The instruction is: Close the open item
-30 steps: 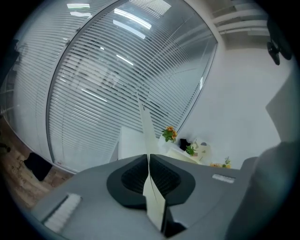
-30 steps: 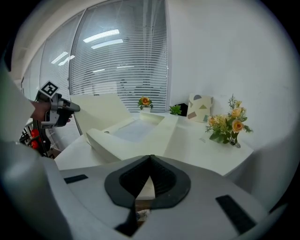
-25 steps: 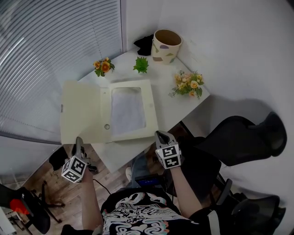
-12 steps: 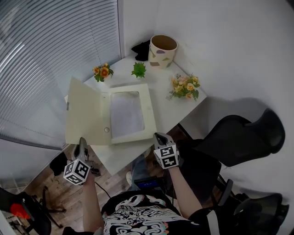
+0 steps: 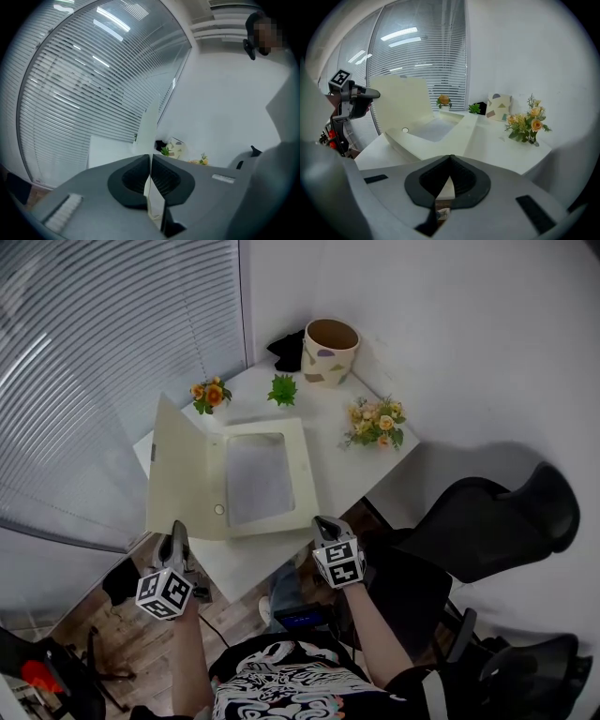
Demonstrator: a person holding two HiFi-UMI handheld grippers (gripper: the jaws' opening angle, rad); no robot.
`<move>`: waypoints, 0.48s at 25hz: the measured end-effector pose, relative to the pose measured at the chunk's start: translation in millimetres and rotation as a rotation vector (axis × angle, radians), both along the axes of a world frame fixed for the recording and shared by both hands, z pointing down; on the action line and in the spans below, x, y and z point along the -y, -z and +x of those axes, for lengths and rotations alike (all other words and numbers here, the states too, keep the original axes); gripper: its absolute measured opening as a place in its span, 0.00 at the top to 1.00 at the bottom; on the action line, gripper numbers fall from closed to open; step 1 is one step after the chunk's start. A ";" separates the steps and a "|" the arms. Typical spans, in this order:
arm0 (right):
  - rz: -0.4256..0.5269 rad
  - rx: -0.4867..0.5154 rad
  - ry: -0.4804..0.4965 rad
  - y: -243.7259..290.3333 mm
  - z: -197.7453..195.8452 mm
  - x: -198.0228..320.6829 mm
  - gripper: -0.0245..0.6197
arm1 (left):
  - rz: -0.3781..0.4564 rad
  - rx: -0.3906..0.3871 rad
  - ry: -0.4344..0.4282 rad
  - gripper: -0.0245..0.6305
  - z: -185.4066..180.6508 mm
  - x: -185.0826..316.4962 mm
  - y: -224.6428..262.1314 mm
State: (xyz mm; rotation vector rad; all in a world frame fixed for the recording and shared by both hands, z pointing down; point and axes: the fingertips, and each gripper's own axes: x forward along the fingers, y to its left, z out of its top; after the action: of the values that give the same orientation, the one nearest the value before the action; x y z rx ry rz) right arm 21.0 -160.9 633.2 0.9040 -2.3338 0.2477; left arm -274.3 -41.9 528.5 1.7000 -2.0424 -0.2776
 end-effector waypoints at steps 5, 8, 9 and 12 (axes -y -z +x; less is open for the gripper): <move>-0.012 -0.004 -0.005 -1.8 -1.6 -2.0 0.96 | 0.011 0.022 -0.049 0.95 11.4 9.2 6.9; -0.003 0.001 0.001 -1.2 -3.8 -0.9 0.96 | 0.019 0.031 -0.077 0.95 17.7 15.2 10.1; 0.000 0.005 0.001 -1.2 -4.1 -0.4 0.96 | 0.023 0.030 -0.085 0.95 19.9 16.8 11.0; -0.004 0.009 -0.003 -0.9 -3.6 -1.2 0.96 | 0.030 0.035 -0.112 0.95 27.7 21.1 13.2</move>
State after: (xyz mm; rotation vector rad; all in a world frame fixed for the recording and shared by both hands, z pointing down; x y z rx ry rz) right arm 17.4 -159.8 634.1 0.9057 -2.3396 0.2585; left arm -246.6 -63.0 515.3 1.8421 -1.9683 -0.2449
